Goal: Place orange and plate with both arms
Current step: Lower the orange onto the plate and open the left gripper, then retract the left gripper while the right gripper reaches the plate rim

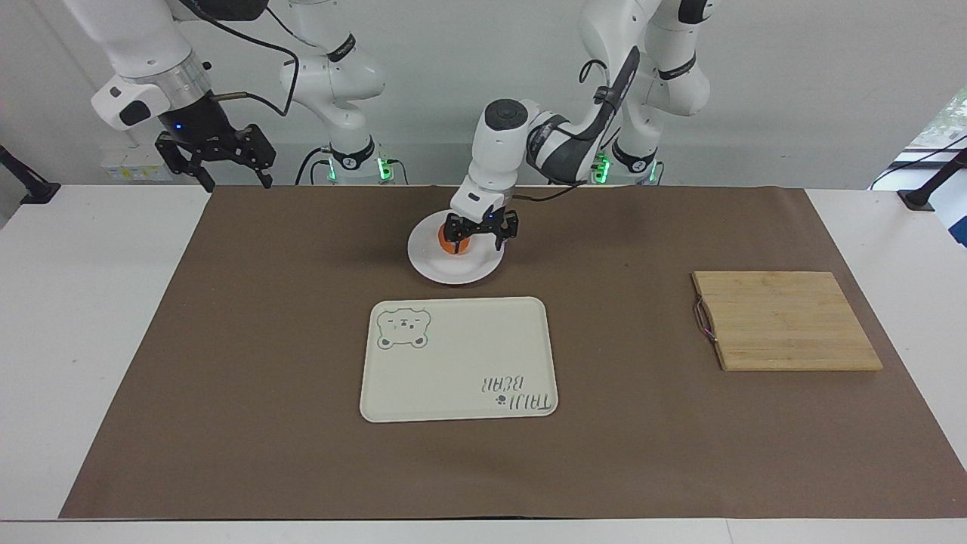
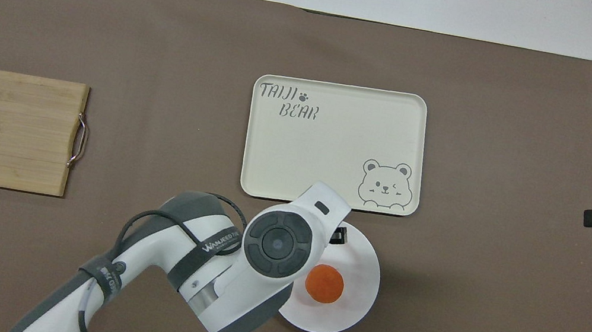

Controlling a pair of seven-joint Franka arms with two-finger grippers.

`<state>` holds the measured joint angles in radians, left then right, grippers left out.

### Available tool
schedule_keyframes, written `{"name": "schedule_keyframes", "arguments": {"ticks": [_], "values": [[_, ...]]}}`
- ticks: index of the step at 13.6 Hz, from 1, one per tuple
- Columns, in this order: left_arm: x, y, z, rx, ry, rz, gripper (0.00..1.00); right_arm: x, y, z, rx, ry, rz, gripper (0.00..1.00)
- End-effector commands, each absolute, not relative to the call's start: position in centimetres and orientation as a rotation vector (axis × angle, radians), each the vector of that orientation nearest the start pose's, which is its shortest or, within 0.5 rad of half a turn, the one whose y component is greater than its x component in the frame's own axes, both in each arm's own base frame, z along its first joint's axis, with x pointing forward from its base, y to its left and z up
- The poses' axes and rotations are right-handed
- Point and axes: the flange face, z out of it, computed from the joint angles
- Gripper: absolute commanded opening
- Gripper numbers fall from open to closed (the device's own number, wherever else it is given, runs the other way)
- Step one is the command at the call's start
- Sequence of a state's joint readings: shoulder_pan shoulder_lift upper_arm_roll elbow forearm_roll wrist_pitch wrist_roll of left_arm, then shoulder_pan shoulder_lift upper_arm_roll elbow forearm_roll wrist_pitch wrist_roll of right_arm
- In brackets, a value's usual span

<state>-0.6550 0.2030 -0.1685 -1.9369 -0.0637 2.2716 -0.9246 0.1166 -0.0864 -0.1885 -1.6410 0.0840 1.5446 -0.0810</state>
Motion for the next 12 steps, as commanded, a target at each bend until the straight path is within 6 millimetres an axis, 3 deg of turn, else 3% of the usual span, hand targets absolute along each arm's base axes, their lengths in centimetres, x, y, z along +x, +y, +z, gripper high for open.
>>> {"name": "schedule_keyframes", "arguments": {"ticks": [1,5,8,12], "values": [[44.8,-40.6,41.8,-3.255,-0.238,-0.041,1.00,51.8,-2.8,62.3,-2.960,-0.018,0.012,1.00],[49.5,-32.8,44.2,-3.240,-0.162,-0.060,1.00,51.8,-2.2,59.0,-2.823,0.018,0.046,1.00],[53.2,-25.1,47.0,-3.223,-0.116,-0.051,1.00,51.2,-1.1,55.4,-2.678,0.039,0.068,1.00],[55.6,-16.5,49.0,-3.212,-0.069,-0.056,1.00,48.7,-0.1,50.0,-2.528,-0.014,0.097,1.00]]}}
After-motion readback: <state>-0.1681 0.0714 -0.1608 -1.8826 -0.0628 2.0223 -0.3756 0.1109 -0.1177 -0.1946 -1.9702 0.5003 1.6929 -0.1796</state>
